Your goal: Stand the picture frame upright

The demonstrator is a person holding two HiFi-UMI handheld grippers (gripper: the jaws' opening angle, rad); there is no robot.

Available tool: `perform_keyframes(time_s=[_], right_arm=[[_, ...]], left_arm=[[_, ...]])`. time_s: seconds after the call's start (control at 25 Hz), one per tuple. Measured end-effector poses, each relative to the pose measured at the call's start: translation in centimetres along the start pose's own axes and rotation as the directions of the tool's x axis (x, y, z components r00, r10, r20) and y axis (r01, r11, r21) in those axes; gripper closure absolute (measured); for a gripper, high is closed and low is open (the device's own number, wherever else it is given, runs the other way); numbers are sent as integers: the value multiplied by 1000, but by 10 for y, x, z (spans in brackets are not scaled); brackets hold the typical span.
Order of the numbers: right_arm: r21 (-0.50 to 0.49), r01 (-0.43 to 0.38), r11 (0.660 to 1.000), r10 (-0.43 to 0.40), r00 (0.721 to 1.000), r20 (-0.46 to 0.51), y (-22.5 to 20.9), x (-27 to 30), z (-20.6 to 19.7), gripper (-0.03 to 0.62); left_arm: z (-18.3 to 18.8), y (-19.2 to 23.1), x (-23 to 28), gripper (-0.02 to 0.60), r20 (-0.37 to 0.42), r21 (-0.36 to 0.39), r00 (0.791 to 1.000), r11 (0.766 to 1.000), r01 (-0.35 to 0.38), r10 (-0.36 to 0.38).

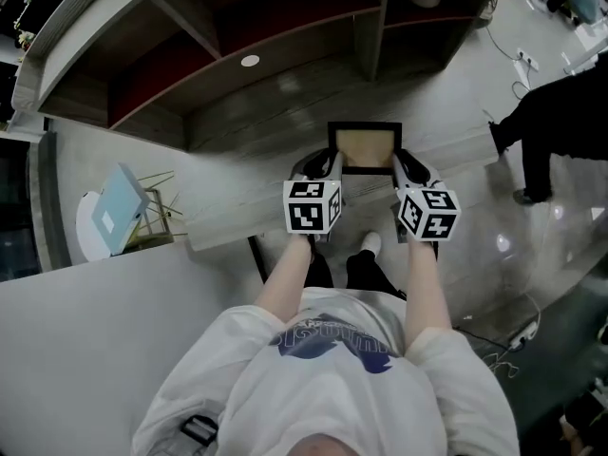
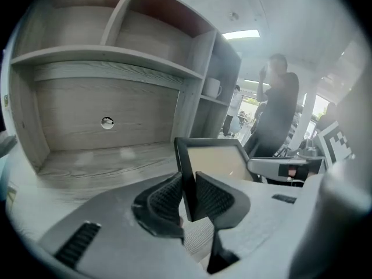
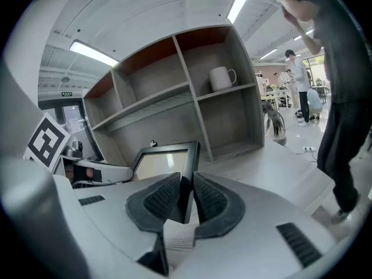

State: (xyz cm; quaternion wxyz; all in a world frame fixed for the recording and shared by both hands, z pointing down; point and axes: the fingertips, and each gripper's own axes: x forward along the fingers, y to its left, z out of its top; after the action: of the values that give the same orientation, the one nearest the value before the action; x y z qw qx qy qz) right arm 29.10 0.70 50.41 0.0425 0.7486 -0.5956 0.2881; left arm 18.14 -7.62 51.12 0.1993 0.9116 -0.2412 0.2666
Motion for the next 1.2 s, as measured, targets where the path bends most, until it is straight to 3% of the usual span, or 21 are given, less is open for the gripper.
perform_keyframes(time_s=[0.32, 0.6, 0.84, 1.2], right_arm=[[-49, -70, 996, 70, 998, -5, -31, -3, 17, 527], [-41, -90, 995, 88, 996, -27, -36, 2, 7, 526], [-24, -64, 998, 63, 998, -29, -34, 17, 11, 526], [-29, -11, 1000, 12, 1000, 21, -35, 40, 45, 526]], left_arm=[[10, -28, 13, 502, 41, -33, 997, 998, -58, 59], [-1, -27, 19, 502, 17, -50, 997, 996, -73, 74], [7, -13, 32, 502, 2, -37, 999, 998, -48, 48], [48, 4, 53, 502, 24, 13, 1000, 1000, 17, -17]])
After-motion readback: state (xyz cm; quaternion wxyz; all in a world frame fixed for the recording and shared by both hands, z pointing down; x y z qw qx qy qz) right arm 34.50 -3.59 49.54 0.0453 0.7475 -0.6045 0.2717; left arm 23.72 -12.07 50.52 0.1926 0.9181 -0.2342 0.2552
